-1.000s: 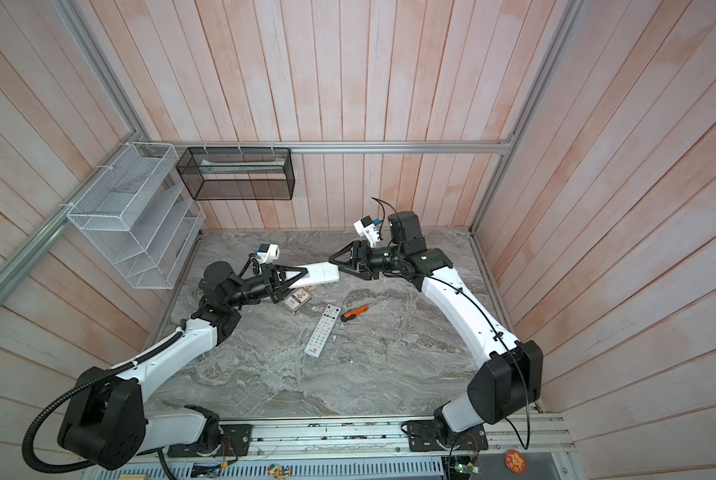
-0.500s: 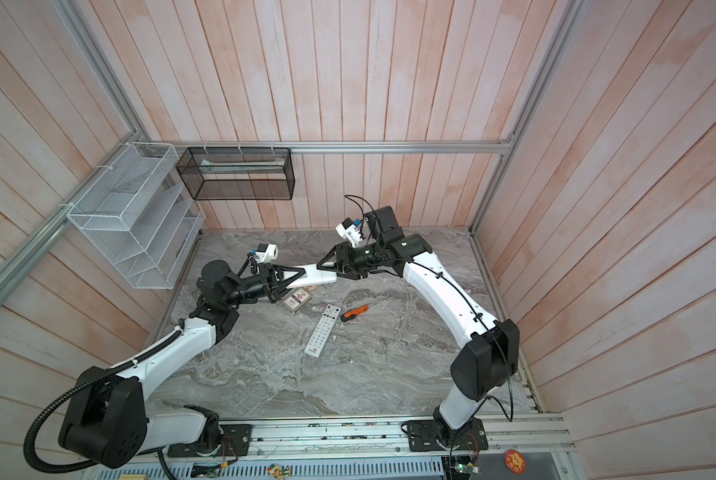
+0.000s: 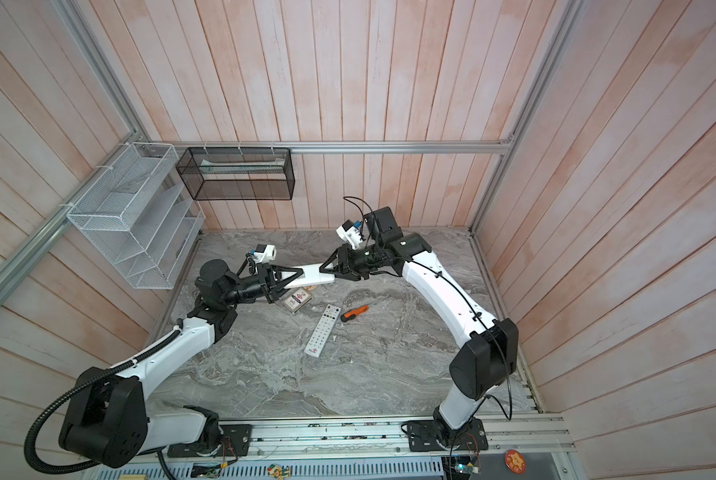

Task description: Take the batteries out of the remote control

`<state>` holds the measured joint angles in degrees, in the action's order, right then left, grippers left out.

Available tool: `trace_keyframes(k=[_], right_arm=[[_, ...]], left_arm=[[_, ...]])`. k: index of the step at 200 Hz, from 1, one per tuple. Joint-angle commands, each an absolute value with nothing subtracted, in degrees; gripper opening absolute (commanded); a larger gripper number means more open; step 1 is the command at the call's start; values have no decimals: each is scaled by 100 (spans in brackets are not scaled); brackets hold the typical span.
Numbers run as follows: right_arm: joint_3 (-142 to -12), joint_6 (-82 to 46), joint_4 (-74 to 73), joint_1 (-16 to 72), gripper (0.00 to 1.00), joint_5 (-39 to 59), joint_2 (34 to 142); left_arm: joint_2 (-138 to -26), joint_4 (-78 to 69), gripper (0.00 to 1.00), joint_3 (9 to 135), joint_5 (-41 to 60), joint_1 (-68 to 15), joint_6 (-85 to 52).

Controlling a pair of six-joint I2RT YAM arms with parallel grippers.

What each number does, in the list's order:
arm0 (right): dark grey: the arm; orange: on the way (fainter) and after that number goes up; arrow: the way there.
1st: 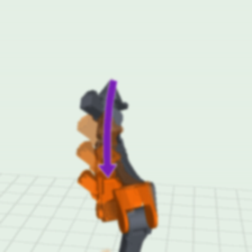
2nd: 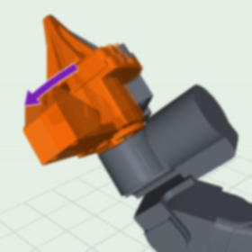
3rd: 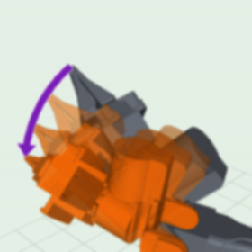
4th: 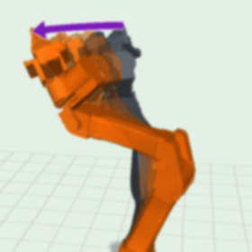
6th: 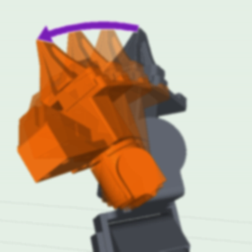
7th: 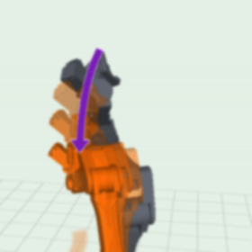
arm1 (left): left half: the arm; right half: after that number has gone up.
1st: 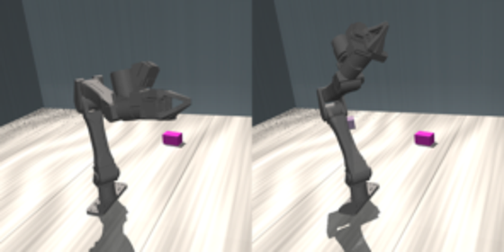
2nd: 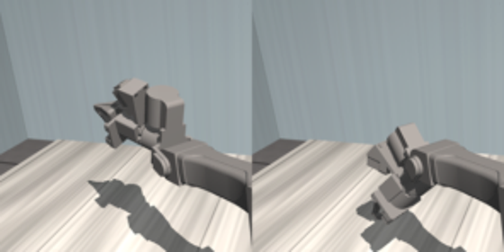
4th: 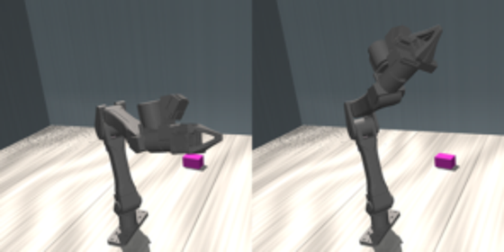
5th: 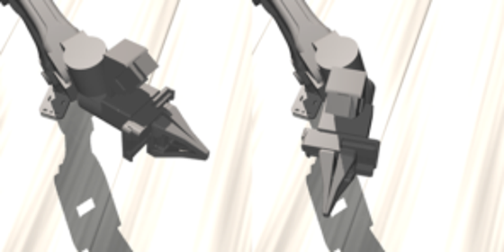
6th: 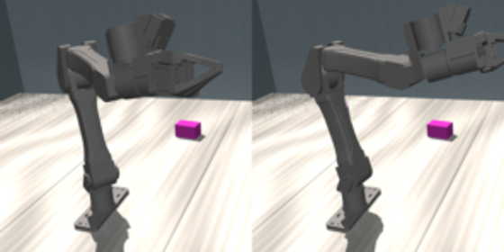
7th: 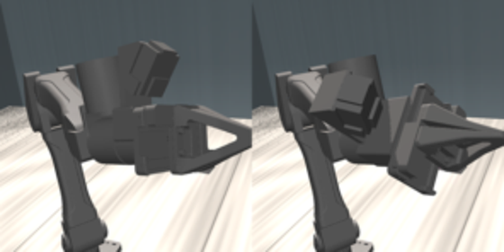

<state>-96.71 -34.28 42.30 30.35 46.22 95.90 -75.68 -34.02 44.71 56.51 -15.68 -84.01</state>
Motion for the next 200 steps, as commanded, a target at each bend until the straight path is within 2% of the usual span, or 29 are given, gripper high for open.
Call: trace_keyframes(k=[1, 129, 177, 200], right_arm=[[-9745, -3274, 4560, 3059, 39, 4358, 9634], [-9577, -3132, 4883, 3048, 36, 3972, 9443], [-9708, -3010, 5094, 3044, 27, 3839, 9497], [-9744, -2999, 5115, 3050, 26, 3832, 9507]], left_arm=[[-7464, -3642, 0, 4608, 5704, -1531, -8330], [-7422, -3647, 0, 4614, 5733, -1531, -8317], [-7427, -3652, 0, 4597, 5747, -1518, -8315], [-7444, -3656, 0, 4601, 5761, -1519, -8323]])
